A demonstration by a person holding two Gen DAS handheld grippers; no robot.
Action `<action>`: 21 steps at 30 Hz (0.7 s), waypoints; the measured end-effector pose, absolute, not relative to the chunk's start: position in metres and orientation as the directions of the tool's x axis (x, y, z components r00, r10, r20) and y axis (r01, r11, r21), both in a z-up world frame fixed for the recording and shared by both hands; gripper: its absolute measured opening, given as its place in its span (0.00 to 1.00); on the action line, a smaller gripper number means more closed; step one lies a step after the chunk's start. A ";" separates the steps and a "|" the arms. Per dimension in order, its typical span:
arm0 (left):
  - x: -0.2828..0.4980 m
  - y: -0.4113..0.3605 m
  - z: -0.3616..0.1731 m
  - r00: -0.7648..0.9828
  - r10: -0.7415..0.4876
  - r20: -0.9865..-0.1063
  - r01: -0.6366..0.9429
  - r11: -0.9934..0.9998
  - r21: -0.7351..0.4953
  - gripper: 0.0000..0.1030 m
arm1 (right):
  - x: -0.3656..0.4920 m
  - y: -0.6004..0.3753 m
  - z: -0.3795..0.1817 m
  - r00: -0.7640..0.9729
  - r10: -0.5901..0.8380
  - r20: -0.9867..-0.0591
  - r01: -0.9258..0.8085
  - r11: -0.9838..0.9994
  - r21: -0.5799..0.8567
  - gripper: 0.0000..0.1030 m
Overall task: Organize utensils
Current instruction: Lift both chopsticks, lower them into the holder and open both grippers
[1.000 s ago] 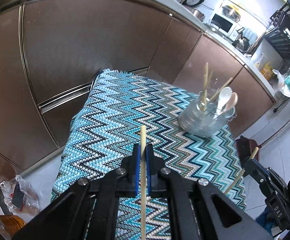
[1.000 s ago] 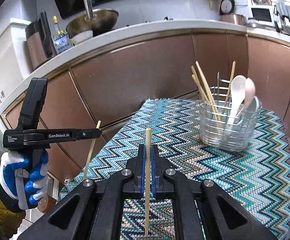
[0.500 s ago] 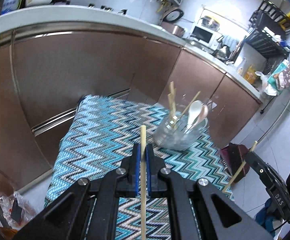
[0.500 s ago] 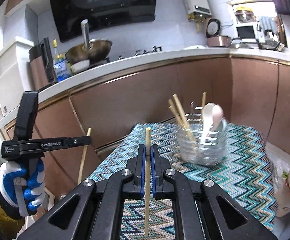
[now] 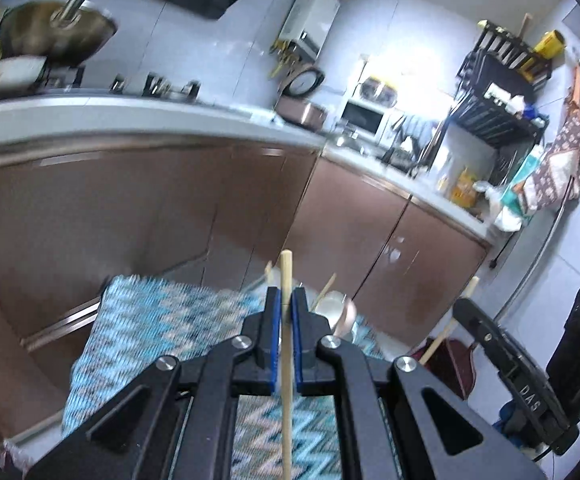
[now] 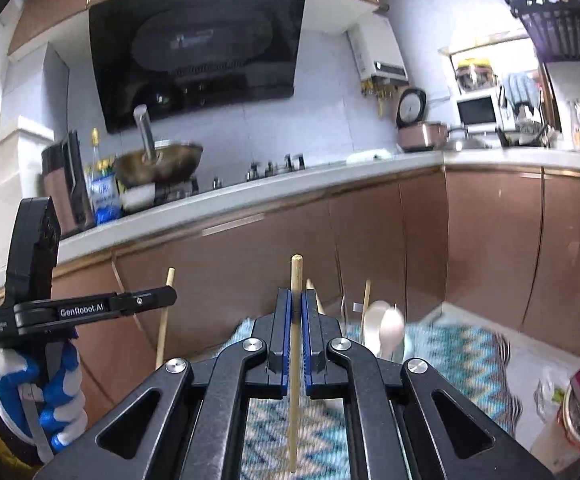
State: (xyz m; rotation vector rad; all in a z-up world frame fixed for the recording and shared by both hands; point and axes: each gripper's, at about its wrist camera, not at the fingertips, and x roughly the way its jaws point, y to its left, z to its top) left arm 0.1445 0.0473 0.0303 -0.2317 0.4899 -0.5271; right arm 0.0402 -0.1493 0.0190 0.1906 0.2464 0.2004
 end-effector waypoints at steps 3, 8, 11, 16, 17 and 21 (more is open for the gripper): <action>0.158 0.032 0.043 0.783 -0.528 -0.328 0.434 0.843 -0.318 0.05 | 0.057 -0.155 0.027 0.961 0.213 -0.179 -0.176 0.963 0.203 0.05; 0.188 0.005 0.051 0.818 -0.512 -0.263 0.429 0.847 -0.314 0.05 | 0.094 -0.161 0.032 0.973 0.186 -0.135 -0.160 0.970 0.185 0.05; 0.207 -0.013 0.049 0.840 -0.494 -0.224 0.418 0.853 -0.312 0.05 | 0.112 -0.164 0.029 0.978 0.164 -0.128 -0.142 0.976 0.168 0.05; 0.234 -0.032 0.038 0.873 -0.452 -0.186 0.380 0.867 -0.321 0.05 | 0.133 -0.172 0.015 0.981 0.147 -0.130 -0.123 0.977 0.176 0.05; 0.240 -0.036 0.033 0.877 -0.443 -0.185 0.371 0.870 -0.325 0.05 | 0.137 -0.174 0.012 0.981 0.145 -0.130 -0.121 0.976 0.179 0.05; 0.258 -0.044 0.015 0.887 -0.420 -0.192 0.344 0.878 -0.334 0.05 | 0.148 -0.181 0.000 0.979 0.148 -0.139 -0.120 0.974 0.193 0.05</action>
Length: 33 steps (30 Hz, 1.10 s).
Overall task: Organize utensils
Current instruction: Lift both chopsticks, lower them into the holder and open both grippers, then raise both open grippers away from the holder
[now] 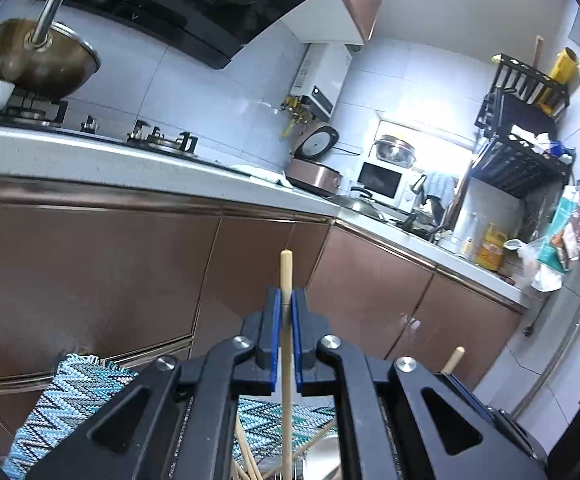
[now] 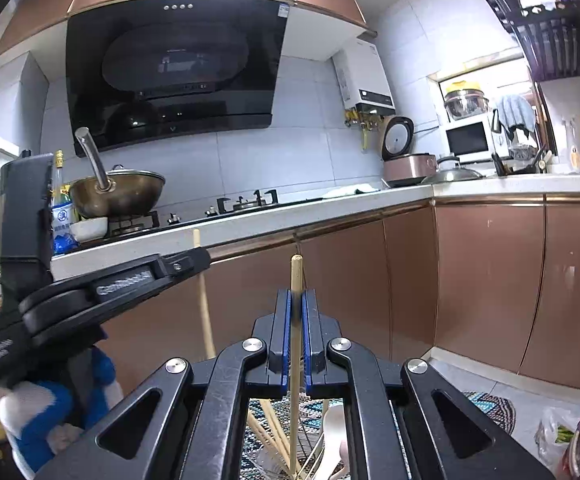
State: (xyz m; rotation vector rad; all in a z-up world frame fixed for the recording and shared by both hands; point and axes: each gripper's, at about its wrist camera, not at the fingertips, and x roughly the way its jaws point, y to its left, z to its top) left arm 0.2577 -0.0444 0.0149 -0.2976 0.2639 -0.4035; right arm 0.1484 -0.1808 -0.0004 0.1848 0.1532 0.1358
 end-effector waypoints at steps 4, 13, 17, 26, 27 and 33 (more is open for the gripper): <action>0.268 -0.052 0.001 0.893 -0.406 -0.196 0.330 0.884 -0.331 0.05 | 0.159 -0.182 -0.007 0.978 0.152 -0.143 -0.122 0.972 0.203 0.05; 0.275 -0.060 -0.023 0.921 -0.354 -0.160 0.297 0.907 -0.298 0.05 | 0.172 -0.176 -0.022 0.976 0.136 -0.169 -0.105 0.978 0.181 0.05; 0.280 -0.060 -0.036 0.919 -0.356 -0.172 0.295 0.907 -0.301 0.05 | 0.173 -0.171 -0.028 0.974 0.123 -0.188 -0.095 0.984 0.153 0.05; 0.267 -0.041 -0.038 0.910 -0.354 -0.217 0.287 0.914 -0.287 0.21 | 0.168 -0.172 -0.039 0.970 0.102 -0.222 -0.064 0.983 0.173 0.24; 0.262 -0.037 -0.036 0.910 -0.352 -0.220 0.286 0.916 -0.282 0.24 | 0.165 -0.172 -0.038 0.971 0.099 -0.219 -0.060 0.982 0.179 0.30; 0.232 -0.014 -0.018 0.912 -0.306 -0.275 0.246 0.941 -0.232 0.41 | 0.141 -0.170 -0.030 0.974 0.066 -0.217 -0.025 0.983 0.183 0.53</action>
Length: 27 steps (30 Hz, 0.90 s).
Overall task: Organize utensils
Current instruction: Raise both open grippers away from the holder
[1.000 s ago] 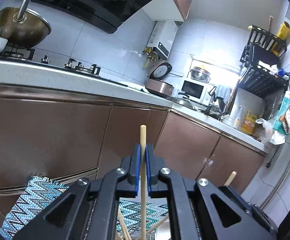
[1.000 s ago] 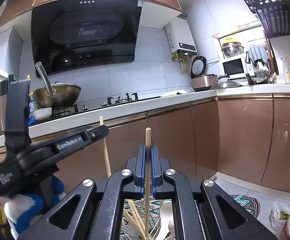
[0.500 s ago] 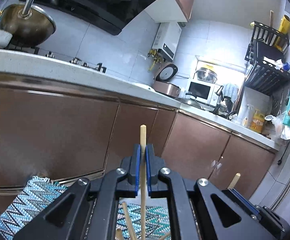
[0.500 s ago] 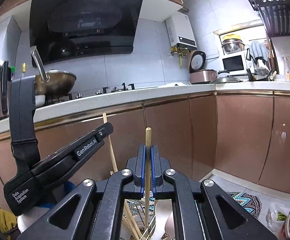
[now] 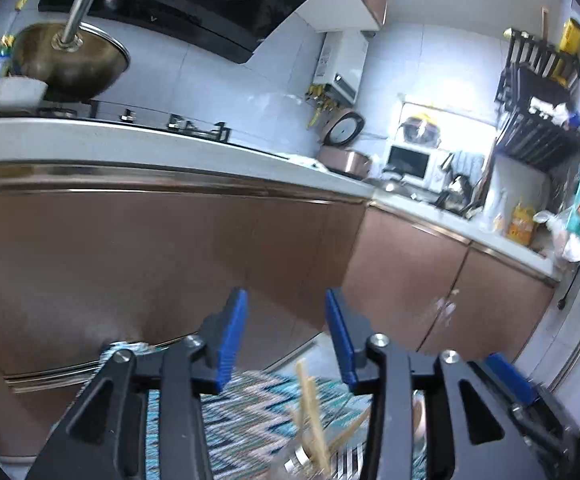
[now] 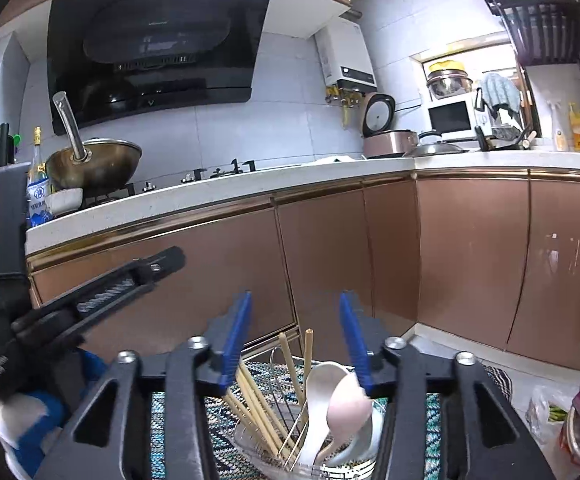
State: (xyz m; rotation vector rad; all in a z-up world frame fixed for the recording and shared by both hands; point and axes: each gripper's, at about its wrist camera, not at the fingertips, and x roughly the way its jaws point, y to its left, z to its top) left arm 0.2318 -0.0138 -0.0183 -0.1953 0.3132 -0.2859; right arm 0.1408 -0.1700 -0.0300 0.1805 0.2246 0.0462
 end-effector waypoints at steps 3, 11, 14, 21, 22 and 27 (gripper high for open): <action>0.214 -0.003 -0.013 0.906 -0.292 -0.305 0.239 0.950 -0.201 0.47 | 0.126 -0.168 -0.024 0.974 0.039 -0.224 0.002 0.983 0.181 0.72; 0.152 0.022 -0.009 0.902 -0.276 -0.332 0.251 0.961 -0.117 0.53 | 0.080 -0.150 -0.017 0.958 -0.062 -0.279 0.097 0.989 0.113 0.95; 0.134 0.029 -0.010 0.898 -0.270 -0.346 0.250 0.963 -0.102 0.53 | 0.060 -0.142 -0.017 0.945 -0.115 -0.307 0.143 0.987 0.071 0.97; 0.090 0.049 -0.004 0.911 -0.243 -0.334 0.228 0.970 -0.082 0.53 | 0.015 -0.125 -0.010 0.936 -0.175 -0.304 0.185 0.983 0.003 1.00; 0.084 0.052 -0.002 0.916 -0.234 -0.327 0.221 0.972 -0.076 0.54 | 0.011 -0.123 -0.007 0.937 -0.178 -0.300 0.187 0.982 0.001 1.00; 0.056 0.060 0.009 0.943 -0.167 -0.288 0.166 0.986 -0.025 0.63 | -0.017 -0.121 -0.003 0.939 -0.189 -0.286 0.198 0.980 0.003 1.00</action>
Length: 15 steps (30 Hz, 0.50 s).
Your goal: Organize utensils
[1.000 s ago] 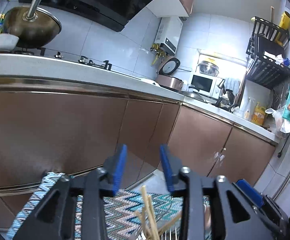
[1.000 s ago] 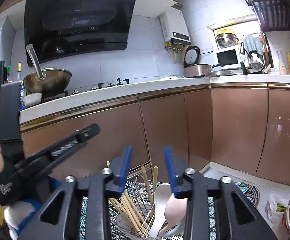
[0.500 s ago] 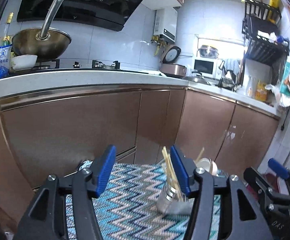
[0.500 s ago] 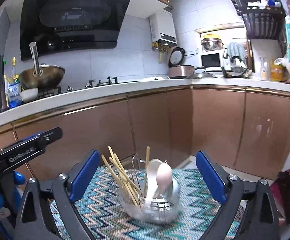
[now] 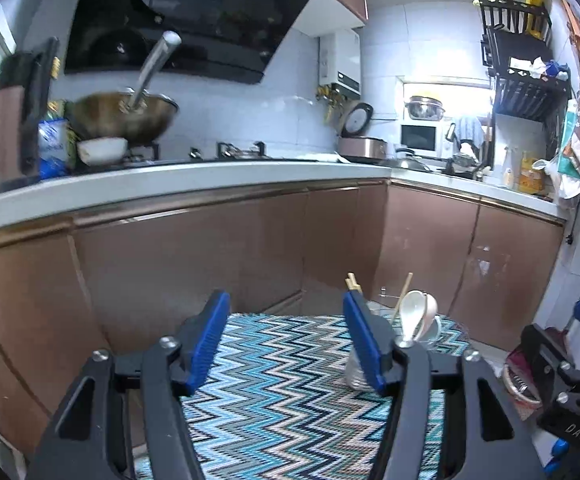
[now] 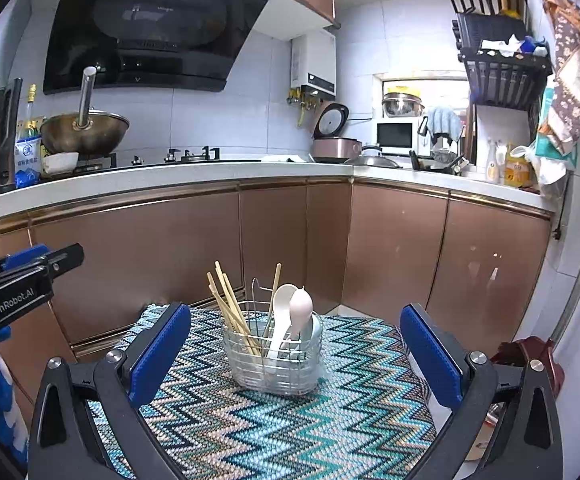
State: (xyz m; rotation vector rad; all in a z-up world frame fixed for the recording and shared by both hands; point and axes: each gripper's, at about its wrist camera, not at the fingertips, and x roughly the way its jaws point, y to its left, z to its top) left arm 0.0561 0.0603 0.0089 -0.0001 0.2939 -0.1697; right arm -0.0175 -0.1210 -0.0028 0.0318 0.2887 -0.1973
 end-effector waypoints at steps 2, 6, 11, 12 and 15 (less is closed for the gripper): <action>0.043 0.065 0.012 0.954 -0.142 -0.266 0.145 0.989 -0.008 0.66 | -0.026 -0.122 -0.002 0.940 -0.189 -0.284 0.200 0.980 0.012 1.00; 0.026 0.072 0.015 0.962 -0.117 -0.248 0.122 0.993 0.004 0.67 | -0.041 -0.120 -0.001 0.939 -0.199 -0.281 0.210 0.978 0.009 1.00; 0.012 0.082 0.020 0.971 -0.079 -0.224 0.083 0.996 0.011 0.71 | -0.060 -0.120 0.002 0.938 -0.219 -0.270 0.229 0.973 0.006 1.00; 0.010 0.083 0.020 0.972 -0.077 -0.221 0.081 0.997 0.010 0.71 | -0.062 -0.121 0.003 0.937 -0.222 -0.268 0.232 0.973 0.005 1.00; 0.003 0.087 0.022 0.972 -0.086 -0.218 0.089 0.996 0.003 0.72 | -0.070 -0.123 0.004 0.936 -0.234 -0.264 0.244 0.970 0.004 1.00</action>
